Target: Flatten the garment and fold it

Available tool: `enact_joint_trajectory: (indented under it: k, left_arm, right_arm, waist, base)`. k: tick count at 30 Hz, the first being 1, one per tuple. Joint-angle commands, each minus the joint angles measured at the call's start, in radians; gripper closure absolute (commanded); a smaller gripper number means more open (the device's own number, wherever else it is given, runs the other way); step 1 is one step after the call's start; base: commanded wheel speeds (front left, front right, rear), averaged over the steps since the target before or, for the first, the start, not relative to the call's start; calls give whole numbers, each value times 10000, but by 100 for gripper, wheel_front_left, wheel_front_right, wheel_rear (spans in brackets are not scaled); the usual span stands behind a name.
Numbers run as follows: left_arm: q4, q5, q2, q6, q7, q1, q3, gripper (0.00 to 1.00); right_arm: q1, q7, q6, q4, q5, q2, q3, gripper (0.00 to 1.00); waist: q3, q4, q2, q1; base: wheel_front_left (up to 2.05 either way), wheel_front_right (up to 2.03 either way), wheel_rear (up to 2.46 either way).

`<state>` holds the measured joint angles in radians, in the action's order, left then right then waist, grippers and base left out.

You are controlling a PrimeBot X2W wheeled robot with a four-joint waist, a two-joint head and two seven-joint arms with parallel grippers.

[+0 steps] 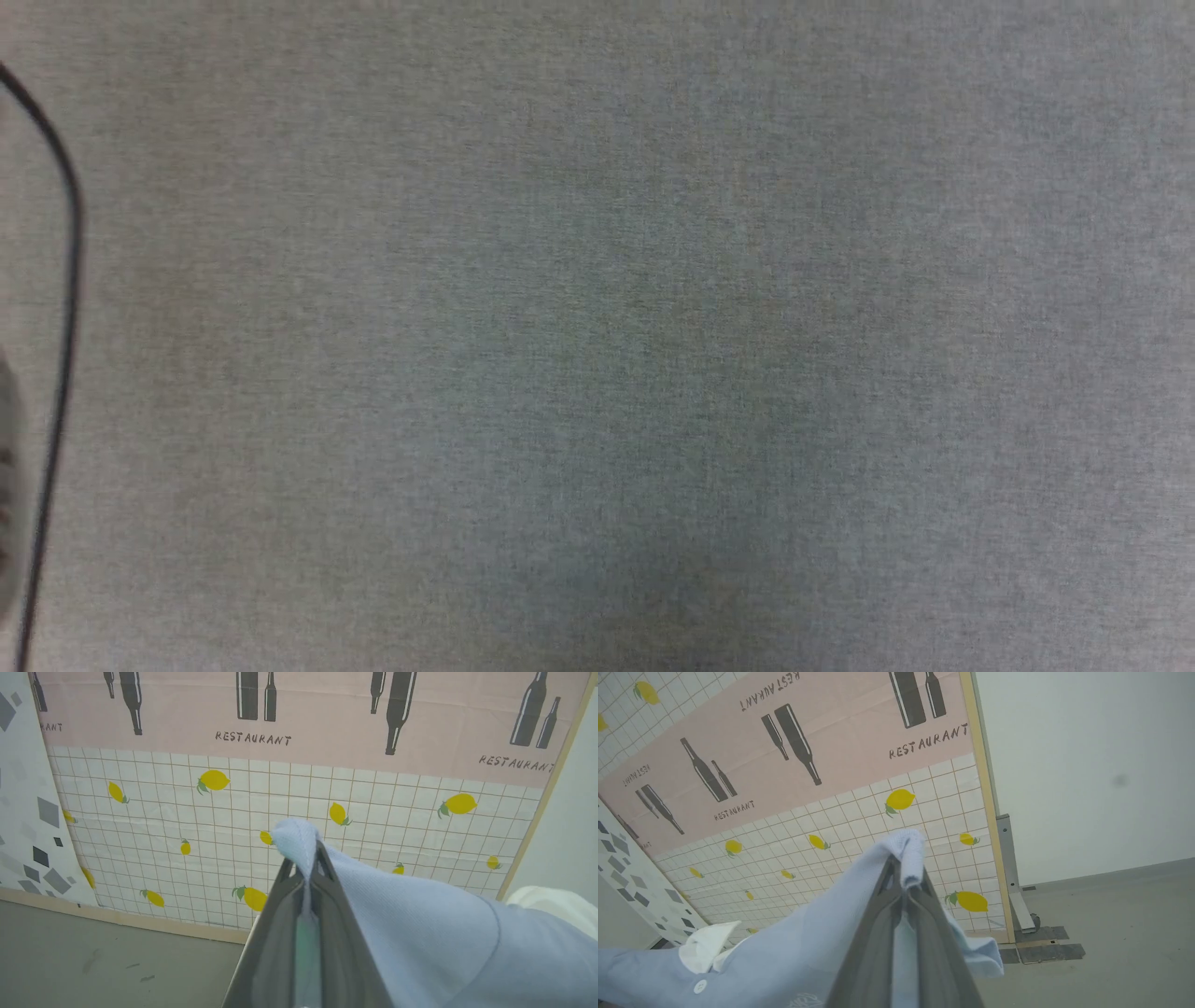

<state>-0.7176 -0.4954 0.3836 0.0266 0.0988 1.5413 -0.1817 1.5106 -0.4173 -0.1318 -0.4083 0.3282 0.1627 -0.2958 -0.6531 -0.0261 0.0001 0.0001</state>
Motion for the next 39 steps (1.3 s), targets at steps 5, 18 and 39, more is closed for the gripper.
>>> enact_joint_trajectory:
  k: [5,18,39]
  left_arm:
    - [-370,-409,-371,478,570,-1705,-133,100]
    - [171,-2080,-1343,961,721,-7510,-322,100]
    - [3402,-4349,-1427,-457,-854,-14972,705,100]
  right_arm:
    - [-2124,359,11,373,1271,507,588,100]
    - [-9139,780,11,1706,3121,759,1866,100]
    - [-15895,514,11,2696,2664,595,1084,100]
  waist:
    - [1024,-276,-1,-1]
    - [3821,-474,-1,-1]
    - [6068,-568,-1,-1]
  base:
    - [0,0,0]
    - [0,0,0]
    - [0,0,0]
